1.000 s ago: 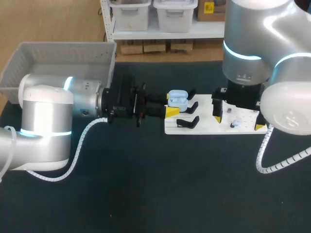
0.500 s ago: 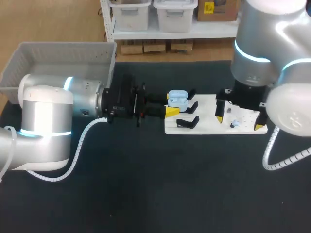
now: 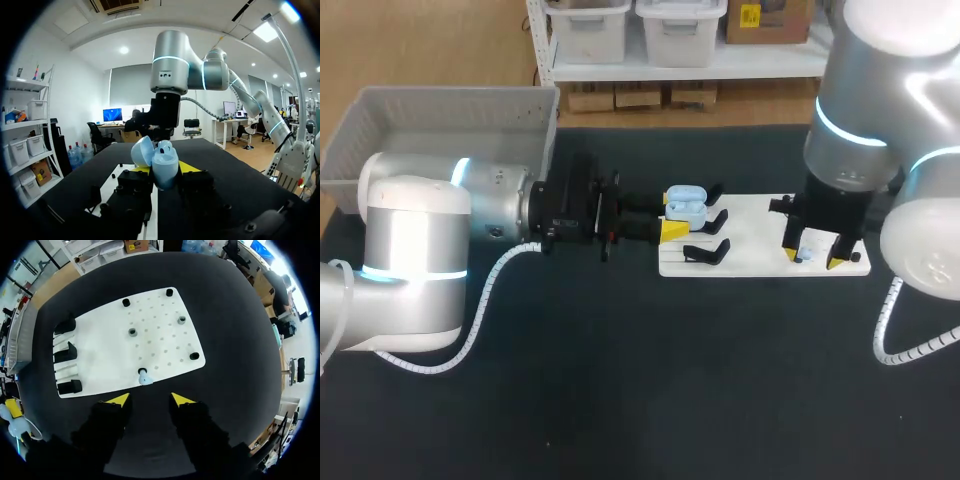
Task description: Pick up each earbud case from the left stands, insert the matching earbuds, close the lid, and place the case in the box.
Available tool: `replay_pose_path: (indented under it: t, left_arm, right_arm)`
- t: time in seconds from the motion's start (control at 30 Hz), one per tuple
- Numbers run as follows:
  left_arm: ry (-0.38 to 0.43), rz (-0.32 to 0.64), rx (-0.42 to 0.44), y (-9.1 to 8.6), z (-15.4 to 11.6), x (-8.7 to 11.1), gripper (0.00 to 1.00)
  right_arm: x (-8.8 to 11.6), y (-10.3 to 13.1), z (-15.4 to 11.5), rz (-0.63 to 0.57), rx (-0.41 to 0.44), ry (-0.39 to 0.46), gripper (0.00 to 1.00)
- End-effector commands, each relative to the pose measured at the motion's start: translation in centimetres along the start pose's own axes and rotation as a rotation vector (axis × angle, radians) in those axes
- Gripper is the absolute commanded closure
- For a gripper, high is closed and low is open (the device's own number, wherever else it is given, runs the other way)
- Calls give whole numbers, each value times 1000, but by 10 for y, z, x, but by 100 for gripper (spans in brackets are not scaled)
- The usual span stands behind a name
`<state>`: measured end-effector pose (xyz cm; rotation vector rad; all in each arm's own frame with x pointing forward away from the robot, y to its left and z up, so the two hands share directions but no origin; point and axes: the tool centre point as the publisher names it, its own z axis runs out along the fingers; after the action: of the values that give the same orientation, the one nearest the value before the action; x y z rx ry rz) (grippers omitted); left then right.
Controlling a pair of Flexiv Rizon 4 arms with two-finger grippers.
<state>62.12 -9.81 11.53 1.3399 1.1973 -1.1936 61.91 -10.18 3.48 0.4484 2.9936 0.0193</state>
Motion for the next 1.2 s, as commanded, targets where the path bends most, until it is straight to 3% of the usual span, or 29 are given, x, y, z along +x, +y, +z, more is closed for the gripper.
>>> replay_pose_path:
  t: [0.03,0.43,1.2]
  left_arm:
    - [-4,4,-7,-2,0,1,100]
    - [-4,4,-7,-2,0,1,100]
    - [-4,4,-7,-2,0,1,100]
  right_arm:
    - [-3,5,5,0,2,4,54]
    - [-16,2,13,48,-3,9,56]
    - [-14,6,21,53,-13,30,67]
